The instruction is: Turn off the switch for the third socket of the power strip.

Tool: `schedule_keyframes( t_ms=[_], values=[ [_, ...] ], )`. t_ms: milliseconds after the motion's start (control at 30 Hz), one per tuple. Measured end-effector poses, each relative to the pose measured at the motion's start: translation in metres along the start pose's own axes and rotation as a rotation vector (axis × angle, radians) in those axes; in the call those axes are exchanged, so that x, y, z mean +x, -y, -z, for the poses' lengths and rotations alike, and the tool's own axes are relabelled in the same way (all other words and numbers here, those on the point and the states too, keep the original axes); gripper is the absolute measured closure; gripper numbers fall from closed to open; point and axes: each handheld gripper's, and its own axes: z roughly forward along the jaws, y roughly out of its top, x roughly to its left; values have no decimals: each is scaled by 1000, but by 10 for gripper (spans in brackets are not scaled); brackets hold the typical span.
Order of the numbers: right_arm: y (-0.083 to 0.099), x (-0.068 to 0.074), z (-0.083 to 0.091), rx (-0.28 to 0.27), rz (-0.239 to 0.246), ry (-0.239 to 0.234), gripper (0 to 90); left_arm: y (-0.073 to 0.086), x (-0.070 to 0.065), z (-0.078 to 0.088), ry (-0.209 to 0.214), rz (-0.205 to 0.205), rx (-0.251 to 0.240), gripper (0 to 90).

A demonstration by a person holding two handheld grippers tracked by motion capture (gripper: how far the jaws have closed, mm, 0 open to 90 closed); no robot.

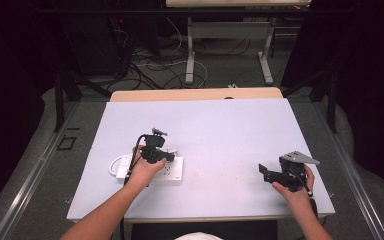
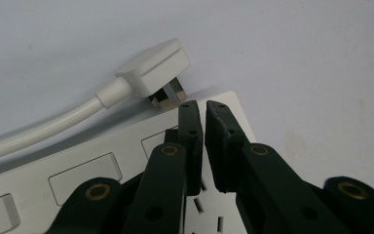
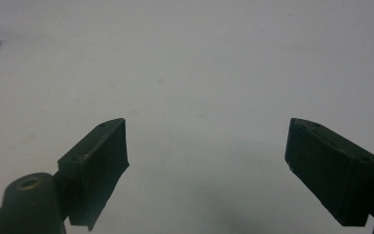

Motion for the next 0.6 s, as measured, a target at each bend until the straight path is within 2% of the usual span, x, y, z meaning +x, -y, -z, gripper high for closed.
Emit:
schedule_keyframes(
  t_ms=[600],
  values=[
    [0, 0, 0, 7, -3, -12, 150, 0, 2, -1, 5, 18, -1, 885]
  ],
)
